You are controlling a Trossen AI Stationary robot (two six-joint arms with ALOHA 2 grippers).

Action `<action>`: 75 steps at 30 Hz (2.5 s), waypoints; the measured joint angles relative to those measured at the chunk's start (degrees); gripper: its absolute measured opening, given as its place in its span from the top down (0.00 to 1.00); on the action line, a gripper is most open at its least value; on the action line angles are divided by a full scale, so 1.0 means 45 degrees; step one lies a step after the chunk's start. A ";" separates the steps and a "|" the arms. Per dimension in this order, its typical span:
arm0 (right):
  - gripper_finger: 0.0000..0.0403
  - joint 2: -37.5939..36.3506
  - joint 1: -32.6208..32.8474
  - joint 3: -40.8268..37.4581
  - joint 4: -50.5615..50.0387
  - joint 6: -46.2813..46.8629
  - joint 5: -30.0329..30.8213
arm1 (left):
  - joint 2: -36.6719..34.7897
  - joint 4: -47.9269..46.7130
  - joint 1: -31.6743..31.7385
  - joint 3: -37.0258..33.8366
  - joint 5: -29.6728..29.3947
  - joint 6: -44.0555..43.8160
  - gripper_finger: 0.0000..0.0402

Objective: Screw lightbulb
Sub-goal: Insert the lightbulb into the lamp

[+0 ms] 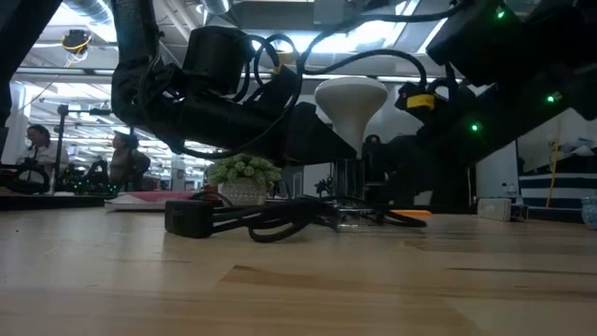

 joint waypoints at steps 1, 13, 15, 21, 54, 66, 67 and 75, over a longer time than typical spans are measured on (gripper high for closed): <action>0.94 0.0000 0.0000 0.0004 0.0116 0.0005 0.0005 | 0.0000 0.0004 0.0000 0.0000 -0.0013 -0.0005 0.60; 0.94 -0.0996 0.0287 0.0010 0.0734 -0.0031 -0.4433 | 0.0000 0.0034 0.0015 -0.0005 -0.0081 -0.0009 0.60; 0.94 -0.0945 0.0287 0.0010 0.0861 0.0068 -0.5278 | 0.0000 0.0039 0.0015 -0.0005 -0.0082 -0.0009 0.60; 0.94 -0.0180 0.0271 0.0010 0.0907 0.0312 -0.5046 | 0.0000 0.0044 0.0015 -0.0005 -0.0115 -0.0009 0.60; 0.94 0.0186 -0.1693 0.0008 -0.1963 0.1214 -0.0529 | 0.0000 0.0039 0.0024 -0.0005 -0.0152 -0.0005 0.60; 0.94 -0.1638 0.0017 0.0015 -0.1962 0.0890 -0.1470 | -0.0005 0.0040 0.0024 -0.0005 -0.0111 0.0001 0.60; 0.94 -0.1650 0.0138 0.0015 -0.1963 0.0892 -0.1899 | -0.0005 0.0041 0.0024 -0.0005 -0.0111 0.0000 0.60; 0.94 -0.0861 0.0630 0.0019 -0.1928 0.1307 -0.3792 | -0.0005 0.0042 0.0024 -0.0005 -0.0116 0.0003 0.60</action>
